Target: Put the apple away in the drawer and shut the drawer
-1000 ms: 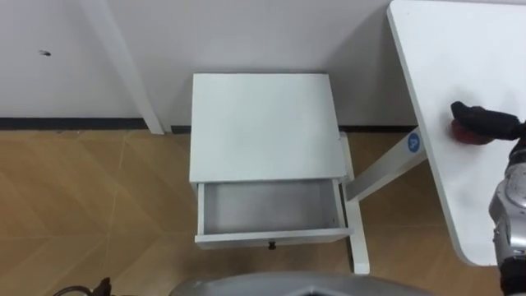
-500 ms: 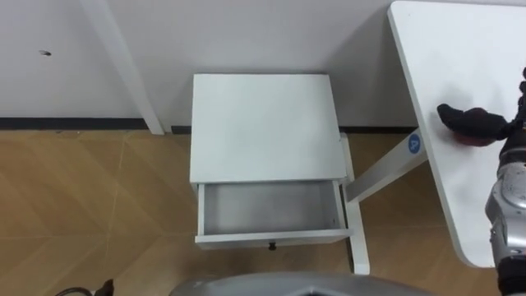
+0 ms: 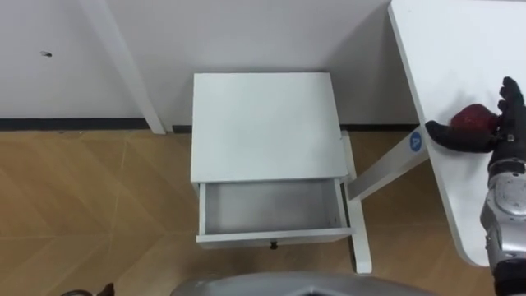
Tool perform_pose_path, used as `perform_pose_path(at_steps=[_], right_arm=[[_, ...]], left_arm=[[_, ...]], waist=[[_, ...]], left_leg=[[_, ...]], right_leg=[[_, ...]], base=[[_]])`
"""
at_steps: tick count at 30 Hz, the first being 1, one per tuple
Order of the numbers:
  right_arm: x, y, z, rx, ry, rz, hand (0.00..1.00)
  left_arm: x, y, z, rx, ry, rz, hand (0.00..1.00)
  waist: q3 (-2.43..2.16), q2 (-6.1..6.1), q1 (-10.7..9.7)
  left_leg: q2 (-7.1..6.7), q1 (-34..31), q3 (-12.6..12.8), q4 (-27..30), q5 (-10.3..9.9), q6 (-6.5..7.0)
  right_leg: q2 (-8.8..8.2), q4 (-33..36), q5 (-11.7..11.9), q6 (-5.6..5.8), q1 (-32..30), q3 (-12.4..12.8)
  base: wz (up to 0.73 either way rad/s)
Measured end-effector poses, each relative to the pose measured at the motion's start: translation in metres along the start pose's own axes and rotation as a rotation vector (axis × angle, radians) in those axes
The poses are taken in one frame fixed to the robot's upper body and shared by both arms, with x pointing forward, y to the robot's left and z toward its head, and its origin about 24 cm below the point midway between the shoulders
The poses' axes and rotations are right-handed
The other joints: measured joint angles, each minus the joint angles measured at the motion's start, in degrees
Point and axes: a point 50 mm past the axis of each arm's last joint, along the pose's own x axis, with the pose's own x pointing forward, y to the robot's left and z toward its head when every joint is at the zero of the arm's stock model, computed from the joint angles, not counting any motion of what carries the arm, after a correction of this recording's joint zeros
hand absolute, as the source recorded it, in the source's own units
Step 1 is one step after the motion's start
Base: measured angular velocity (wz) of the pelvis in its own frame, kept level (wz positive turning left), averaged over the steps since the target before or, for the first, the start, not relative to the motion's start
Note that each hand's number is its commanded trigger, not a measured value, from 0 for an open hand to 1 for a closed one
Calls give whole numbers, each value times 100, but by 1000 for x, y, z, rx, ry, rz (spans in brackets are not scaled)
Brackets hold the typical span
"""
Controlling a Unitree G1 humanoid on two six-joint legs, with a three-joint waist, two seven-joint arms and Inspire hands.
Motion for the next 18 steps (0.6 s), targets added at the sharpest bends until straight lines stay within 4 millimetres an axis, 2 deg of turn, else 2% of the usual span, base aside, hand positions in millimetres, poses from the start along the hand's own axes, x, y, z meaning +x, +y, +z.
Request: perform_pose_path(at_steps=[1, 8, 18], right_arm=[[0, 0, 0, -4, -1, 2, 100], [0, 0, -5, -44, 3, 8, 100], [0, -3, -8, -77, 7, 7, 100]], left_arm=[[0, 0, 0, 1, 1, 0, 0], [-1, 2, -7, 15, 15, 4, 0], [-2, 1, -8, 81, 12, -5, 0]], waist=[[-2, 2, 0], [-39, -30, -20], [-40, -60, -37]], left_leg=[[0, 1, -1, 0, 0, 0], [0, 33, -15, 10, 0, 0], [1, 108, -55, 55, -3, -2]], right_leg=[[0, 0, 0, 0, 1, -1], [-1, 2, 0, 0, 40, -10], [2, 1, 1, -2, 143, -20]], base=[[0], [0], [1]])
